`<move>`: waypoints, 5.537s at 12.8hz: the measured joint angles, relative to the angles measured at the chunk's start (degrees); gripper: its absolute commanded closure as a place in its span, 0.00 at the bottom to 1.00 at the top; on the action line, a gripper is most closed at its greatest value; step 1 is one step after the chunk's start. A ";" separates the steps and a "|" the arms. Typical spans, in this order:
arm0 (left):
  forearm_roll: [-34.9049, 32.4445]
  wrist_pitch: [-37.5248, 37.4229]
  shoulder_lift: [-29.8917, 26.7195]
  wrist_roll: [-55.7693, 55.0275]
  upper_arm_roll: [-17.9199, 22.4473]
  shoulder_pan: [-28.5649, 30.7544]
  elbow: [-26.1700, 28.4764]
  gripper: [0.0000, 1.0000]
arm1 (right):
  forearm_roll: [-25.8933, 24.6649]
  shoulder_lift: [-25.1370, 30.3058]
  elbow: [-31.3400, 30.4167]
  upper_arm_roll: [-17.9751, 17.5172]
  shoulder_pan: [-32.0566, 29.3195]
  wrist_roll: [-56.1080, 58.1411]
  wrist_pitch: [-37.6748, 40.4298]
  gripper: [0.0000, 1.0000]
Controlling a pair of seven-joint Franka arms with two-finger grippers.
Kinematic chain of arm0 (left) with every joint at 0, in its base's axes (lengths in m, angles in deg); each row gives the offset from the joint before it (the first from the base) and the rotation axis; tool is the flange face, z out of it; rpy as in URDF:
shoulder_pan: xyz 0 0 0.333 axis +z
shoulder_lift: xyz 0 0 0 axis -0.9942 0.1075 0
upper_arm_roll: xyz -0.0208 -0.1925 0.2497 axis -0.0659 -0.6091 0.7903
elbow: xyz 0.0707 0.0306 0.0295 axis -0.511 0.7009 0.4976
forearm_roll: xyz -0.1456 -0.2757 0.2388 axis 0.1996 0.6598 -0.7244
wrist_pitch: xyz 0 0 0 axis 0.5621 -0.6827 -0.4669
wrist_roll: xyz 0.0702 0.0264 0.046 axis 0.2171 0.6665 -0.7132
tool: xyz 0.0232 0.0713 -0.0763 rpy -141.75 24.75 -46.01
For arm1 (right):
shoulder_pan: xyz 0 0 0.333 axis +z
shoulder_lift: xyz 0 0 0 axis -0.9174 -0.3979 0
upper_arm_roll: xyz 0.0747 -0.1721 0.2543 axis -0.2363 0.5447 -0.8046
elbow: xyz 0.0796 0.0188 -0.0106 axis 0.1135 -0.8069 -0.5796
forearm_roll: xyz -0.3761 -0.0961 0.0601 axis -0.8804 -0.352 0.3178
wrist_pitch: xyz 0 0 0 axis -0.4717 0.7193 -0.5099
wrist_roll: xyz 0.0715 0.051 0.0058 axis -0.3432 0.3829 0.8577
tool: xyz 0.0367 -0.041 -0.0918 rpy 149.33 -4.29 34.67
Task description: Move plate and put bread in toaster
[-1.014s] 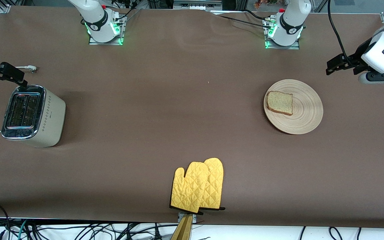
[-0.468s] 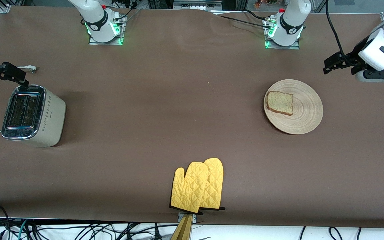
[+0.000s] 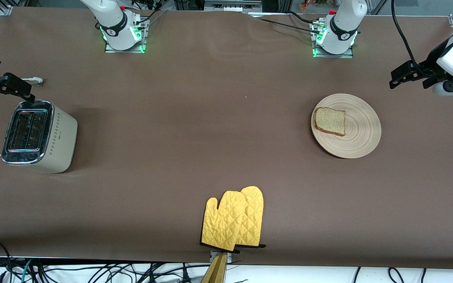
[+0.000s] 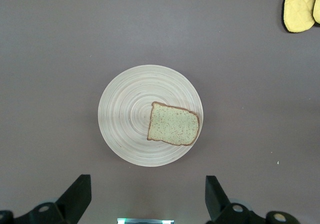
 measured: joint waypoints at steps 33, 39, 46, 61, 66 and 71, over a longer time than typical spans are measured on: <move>0.00 -0.06 1.12 0.00 0.05 0.02 -1.12 0.00 | 0.00 -0.01 0.00 0.00 0.03 -0.02 0.86 0.00; -0.20 0.00 1.97 0.00 0.07 0.04 -1.08 0.00 | 0.00 -0.10 -0.01 0.01 0.03 -0.03 0.86 0.00; 1.15 1.38 13.54 12.75 1.15 11.88 -0.86 0.00 | 0.00 -0.15 -0.05 0.04 0.03 -0.03 0.88 0.00; 22.12 1.52 44.94 50.16 1.55 33.05 -0.79 0.00 | 0.00 -0.21 -0.14 0.04 0.04 -0.03 0.91 0.00; 27.55 1.49 48.14 51.71 1.39 33.08 -0.45 0.01 | -0.01 -0.21 -0.14 0.05 0.04 -0.03 0.91 0.00; 29.96 1.49 49.41 51.84 -0.80 32.56 0.50 0.55 | 0.00 -0.26 -0.15 0.04 0.04 -0.03 0.95 0.00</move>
